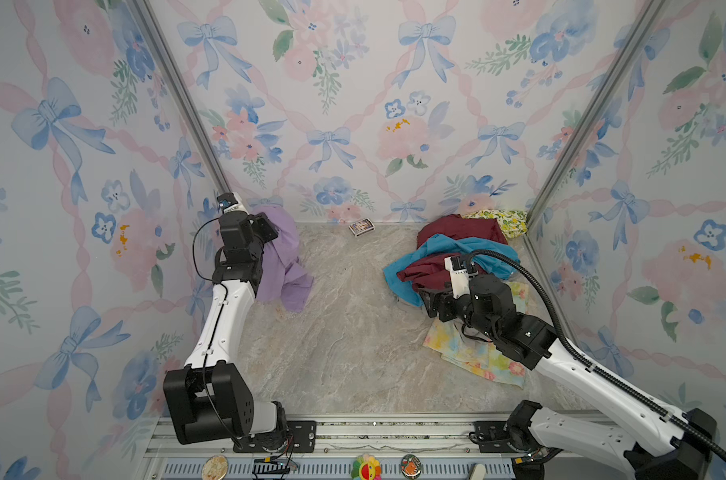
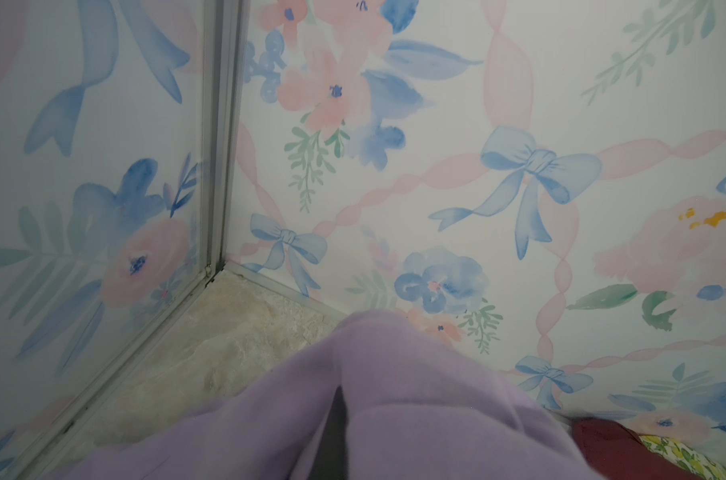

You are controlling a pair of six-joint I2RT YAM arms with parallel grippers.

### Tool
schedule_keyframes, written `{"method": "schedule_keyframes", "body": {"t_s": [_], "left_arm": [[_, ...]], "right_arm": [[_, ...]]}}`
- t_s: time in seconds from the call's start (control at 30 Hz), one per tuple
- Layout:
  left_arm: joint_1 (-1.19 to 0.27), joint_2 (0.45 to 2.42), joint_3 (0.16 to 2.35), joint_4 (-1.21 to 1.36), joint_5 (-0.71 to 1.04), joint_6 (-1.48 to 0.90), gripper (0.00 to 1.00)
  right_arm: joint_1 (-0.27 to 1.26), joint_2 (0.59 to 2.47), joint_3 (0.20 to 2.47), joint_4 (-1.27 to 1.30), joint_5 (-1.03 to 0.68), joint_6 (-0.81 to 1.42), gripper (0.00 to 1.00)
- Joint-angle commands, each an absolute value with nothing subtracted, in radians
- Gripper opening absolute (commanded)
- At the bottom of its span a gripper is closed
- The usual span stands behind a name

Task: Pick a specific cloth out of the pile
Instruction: 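Lower the lavender cloth onto the floor and open the left gripper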

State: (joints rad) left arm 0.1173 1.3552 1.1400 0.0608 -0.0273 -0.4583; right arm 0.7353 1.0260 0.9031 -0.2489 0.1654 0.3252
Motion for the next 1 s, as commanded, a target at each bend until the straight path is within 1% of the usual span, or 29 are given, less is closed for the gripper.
{"method": "schedule_keyframes", "body": {"t_s": [0.0,0.1,0.2,0.43,0.6,0.97], "left_arm": [[0.110,1.278,1.031,0.144,-0.071,-0.503,0.00],[0.111,1.239,0.922,0.154,-0.104,-0.516,0.00],[0.123,1.241,0.843,0.166,-0.086,-0.529,0.00],[0.153,1.315,0.781,0.163,-0.060,-0.523,0.00],[0.176,1.434,0.837,0.120,-0.045,-0.505,0.00],[0.192,1.790,1.099,-0.071,-0.052,-0.420,0.00]], "right_arm": [[0.754,1.015,0.870,-0.220,0.153,0.341,0.83],[0.762,0.988,0.846,-0.212,0.157,0.341,0.83],[0.764,0.962,0.828,-0.217,0.164,0.338,0.83],[0.765,0.890,0.780,-0.219,0.170,0.335,0.83],[0.774,0.868,0.785,-0.244,0.205,0.318,0.83],[0.797,0.930,0.807,-0.245,0.250,0.288,0.83]]}}
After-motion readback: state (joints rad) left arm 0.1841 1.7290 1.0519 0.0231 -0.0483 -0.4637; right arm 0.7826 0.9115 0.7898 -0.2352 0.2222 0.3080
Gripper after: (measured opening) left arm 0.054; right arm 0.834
